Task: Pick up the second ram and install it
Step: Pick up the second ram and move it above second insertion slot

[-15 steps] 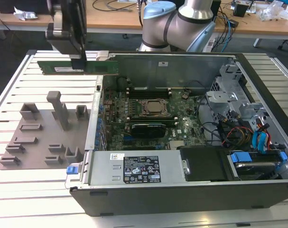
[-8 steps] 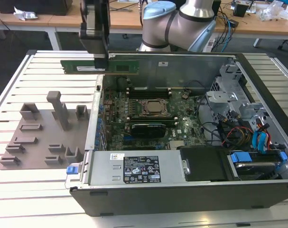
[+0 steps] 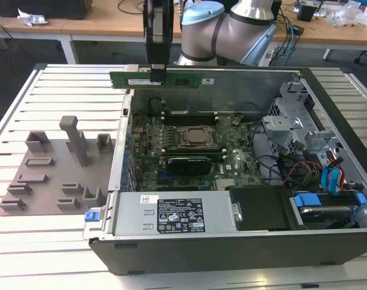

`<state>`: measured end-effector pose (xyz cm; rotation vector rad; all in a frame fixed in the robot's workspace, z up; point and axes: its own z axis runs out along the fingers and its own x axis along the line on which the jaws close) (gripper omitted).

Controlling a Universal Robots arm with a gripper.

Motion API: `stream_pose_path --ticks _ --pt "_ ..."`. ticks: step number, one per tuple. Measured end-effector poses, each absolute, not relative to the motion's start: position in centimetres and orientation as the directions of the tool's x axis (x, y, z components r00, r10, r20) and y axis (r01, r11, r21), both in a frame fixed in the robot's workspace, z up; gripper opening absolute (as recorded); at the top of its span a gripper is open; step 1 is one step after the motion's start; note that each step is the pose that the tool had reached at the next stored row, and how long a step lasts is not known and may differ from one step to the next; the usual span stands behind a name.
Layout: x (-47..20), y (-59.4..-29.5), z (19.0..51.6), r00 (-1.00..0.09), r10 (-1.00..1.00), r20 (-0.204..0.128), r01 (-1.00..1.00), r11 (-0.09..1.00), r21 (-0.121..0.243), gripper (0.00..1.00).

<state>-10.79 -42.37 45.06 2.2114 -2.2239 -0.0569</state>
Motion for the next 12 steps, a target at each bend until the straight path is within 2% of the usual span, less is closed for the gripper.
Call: stream_pose_path --ticks 2,12 --pt "-8.3 -41.2 44.0 -0.006 -1.000 -0.022 -0.999 0.005 0.035 0.13" --pt "-4.2 -40.5 41.2 -0.006 -1.000 -0.021 -0.999 0.005 0.042 0.13"
